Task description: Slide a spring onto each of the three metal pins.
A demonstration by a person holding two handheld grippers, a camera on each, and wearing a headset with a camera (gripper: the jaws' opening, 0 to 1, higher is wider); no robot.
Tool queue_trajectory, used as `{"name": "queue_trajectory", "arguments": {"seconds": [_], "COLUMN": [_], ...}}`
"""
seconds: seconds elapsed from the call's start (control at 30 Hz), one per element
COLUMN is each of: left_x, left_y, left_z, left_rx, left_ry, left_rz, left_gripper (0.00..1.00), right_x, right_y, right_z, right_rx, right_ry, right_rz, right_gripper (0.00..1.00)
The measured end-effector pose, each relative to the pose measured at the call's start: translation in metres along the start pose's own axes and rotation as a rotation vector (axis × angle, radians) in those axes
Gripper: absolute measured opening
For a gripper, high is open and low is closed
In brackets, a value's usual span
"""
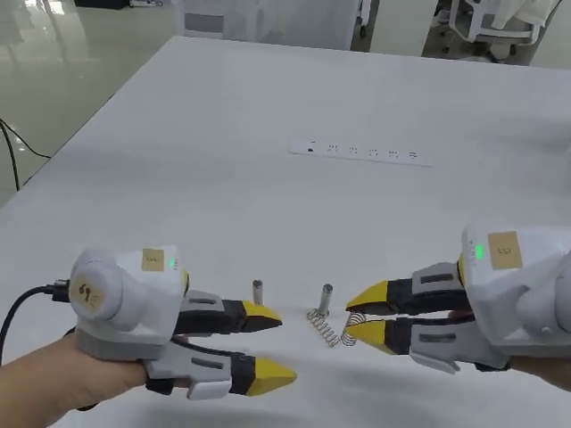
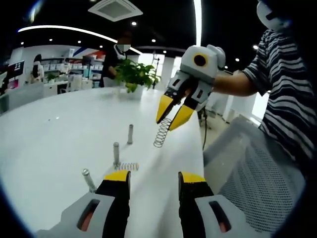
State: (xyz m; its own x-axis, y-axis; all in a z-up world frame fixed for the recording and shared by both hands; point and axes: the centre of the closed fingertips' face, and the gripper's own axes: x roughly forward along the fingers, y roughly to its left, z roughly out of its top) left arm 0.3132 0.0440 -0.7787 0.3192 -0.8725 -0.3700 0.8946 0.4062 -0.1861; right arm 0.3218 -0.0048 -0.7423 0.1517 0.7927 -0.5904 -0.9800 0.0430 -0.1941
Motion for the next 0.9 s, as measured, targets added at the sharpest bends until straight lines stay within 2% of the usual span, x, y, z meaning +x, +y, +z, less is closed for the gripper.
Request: {"name": "queue_trajectory", "arguments": {"seconds": [0.07,0.33,0.77,0.9], "left_x": [-0.006,-0.023,-0.049,-0.056], "left_y": [0.006,0.02,0.04,0.044], "left_z": [-0.001,0.001,-0.011,-0.014], "left_rx": [0.001,-0.017,-0.055,-0.062], "left_ry": [-0.007,-0.03,-0.037,-0.035], "left_rz": [0.033,0.099,0.203,0.221], "left_gripper": [0.35,0.46,0.67,0.72], "right_x": [-0.001,-0.002,-0.007,-0.009], "right_y": [-0.002,-0.005,-0.011,-0.012], "right_z": [-0.001,-0.003,-0.01,-0.013], "right_rx": [0.004,0.007,0.035,0.04], "right_ry": [0.0,0.002,0.006,0.01], "right_rz": [-0.005,-0.02,-0.048,-0.051], "right_gripper": [0.07,0.07,0.07,0.07]}}
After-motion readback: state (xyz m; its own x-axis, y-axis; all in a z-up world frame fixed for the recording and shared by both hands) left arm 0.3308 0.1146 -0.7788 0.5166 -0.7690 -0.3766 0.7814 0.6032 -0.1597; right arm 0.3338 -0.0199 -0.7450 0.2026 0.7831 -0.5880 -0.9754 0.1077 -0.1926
